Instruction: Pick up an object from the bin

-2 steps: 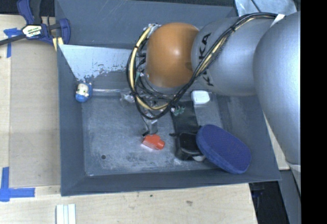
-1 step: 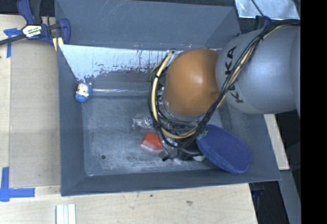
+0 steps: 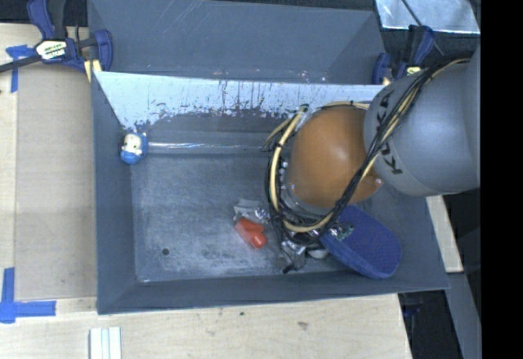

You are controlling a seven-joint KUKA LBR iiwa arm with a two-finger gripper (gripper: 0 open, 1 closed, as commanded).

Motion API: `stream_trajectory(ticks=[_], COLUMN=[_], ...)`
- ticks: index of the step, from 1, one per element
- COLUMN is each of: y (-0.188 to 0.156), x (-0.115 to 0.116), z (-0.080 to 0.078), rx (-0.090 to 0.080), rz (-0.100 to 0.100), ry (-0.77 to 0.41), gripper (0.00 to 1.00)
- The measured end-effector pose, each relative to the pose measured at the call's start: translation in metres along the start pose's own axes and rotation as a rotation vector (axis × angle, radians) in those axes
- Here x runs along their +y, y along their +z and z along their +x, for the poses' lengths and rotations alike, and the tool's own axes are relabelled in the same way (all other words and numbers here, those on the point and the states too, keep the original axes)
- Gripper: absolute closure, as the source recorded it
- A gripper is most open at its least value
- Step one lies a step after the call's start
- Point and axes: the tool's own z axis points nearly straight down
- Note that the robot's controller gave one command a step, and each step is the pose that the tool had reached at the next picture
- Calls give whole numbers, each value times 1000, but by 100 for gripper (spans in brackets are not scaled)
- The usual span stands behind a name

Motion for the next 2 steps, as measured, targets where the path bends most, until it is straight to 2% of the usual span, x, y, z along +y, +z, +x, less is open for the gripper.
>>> stream_trajectory(ticks=[1,2], y=[-3,-119], x=[2,1], z=[-4,-30], rx=[-8,-14], rz=[2,7], ry=[-3,-39], gripper=[100,100])
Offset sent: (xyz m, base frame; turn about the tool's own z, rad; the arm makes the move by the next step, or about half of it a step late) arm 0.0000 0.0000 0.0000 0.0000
